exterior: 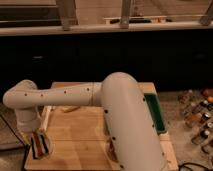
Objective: Place eraser in paper cup
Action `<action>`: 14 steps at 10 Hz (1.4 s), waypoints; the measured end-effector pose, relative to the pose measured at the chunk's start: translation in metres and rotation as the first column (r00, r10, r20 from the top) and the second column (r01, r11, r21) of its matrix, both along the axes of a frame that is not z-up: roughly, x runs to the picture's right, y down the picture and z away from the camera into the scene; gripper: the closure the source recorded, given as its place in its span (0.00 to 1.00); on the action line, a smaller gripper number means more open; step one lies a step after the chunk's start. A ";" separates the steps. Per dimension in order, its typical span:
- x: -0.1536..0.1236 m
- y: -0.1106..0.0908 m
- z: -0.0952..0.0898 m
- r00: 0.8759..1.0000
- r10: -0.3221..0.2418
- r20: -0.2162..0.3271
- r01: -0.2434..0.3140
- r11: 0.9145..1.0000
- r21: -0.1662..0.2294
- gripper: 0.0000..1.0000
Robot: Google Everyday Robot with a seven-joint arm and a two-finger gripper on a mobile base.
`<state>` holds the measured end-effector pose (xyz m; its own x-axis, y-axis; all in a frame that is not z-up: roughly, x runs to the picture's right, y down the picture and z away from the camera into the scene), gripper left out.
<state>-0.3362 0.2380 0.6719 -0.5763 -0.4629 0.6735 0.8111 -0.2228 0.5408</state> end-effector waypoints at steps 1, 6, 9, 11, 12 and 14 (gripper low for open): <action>0.000 0.000 0.001 1.000 0.002 -0.002 -0.002 1.000 -0.002 0.71; 0.004 -0.002 0.004 1.000 0.011 -0.009 -0.011 1.000 -0.008 0.22; 0.004 -0.001 0.004 1.000 0.016 -0.014 -0.016 1.000 -0.012 0.20; 0.004 -0.001 0.005 1.000 0.017 -0.015 -0.017 1.000 -0.014 0.20; 0.004 -0.002 0.005 1.000 0.018 -0.015 -0.018 1.000 -0.014 0.20; 0.005 -0.002 0.005 1.000 0.018 -0.015 -0.018 1.000 -0.014 0.20</action>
<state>-0.3313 0.2358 0.6772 -0.5579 -0.4639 0.6881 0.8228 -0.2007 0.5318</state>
